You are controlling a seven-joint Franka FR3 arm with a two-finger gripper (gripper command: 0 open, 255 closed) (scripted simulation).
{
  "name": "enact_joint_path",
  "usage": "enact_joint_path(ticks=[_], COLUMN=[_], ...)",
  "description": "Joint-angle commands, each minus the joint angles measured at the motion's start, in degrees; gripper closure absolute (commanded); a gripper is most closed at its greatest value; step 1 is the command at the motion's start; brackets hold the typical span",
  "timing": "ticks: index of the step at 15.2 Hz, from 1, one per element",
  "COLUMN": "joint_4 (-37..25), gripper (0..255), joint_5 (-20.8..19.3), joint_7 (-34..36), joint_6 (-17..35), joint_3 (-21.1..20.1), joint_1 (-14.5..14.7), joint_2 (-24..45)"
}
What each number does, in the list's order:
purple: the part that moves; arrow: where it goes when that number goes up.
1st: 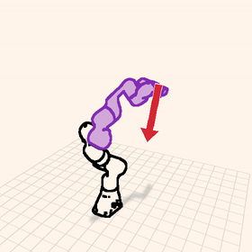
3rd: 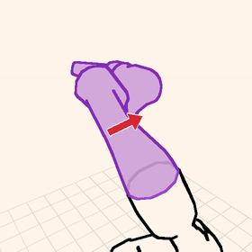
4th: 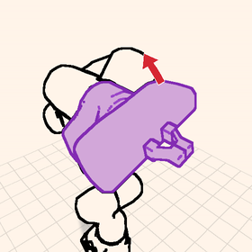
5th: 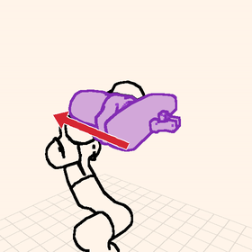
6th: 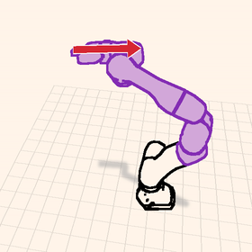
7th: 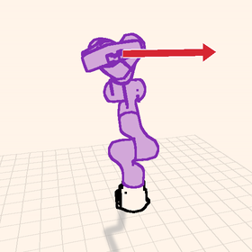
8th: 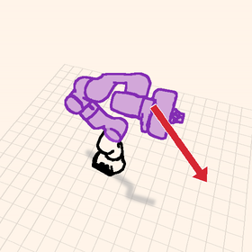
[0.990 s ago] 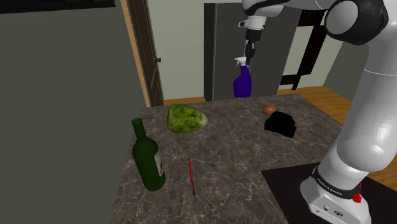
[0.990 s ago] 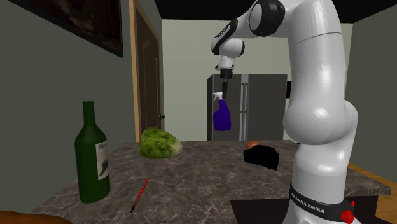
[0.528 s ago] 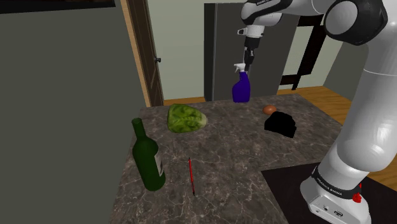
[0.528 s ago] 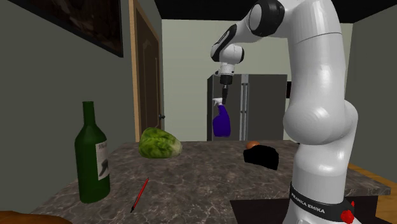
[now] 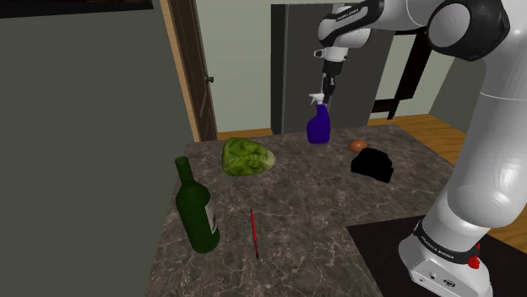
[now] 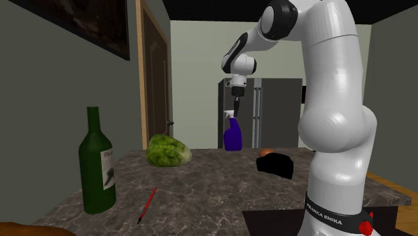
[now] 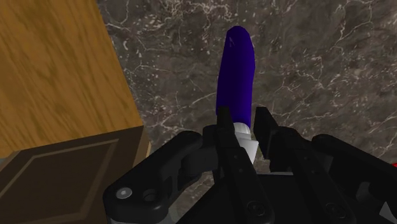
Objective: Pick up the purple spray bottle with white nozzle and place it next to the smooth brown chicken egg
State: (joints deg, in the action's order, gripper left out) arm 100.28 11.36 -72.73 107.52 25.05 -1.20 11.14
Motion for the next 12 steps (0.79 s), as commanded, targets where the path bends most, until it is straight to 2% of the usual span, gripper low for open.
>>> enact_joint_path(ticks=[1, 4, 12], joint_4=[1.23, 2.73, 2.73], gripper=[255, 255, 255], joint_5=[0.21, 0.59, 0.59], joint_7=[-0.22, -0.64, -0.64], joint_6=[1.48, 3.46, 3.46], joint_3=[-0.07, -0.16, -0.16], joint_1=[0.03, 0.01, 0.01], joint_2=[0.26, 0.82, 0.82])
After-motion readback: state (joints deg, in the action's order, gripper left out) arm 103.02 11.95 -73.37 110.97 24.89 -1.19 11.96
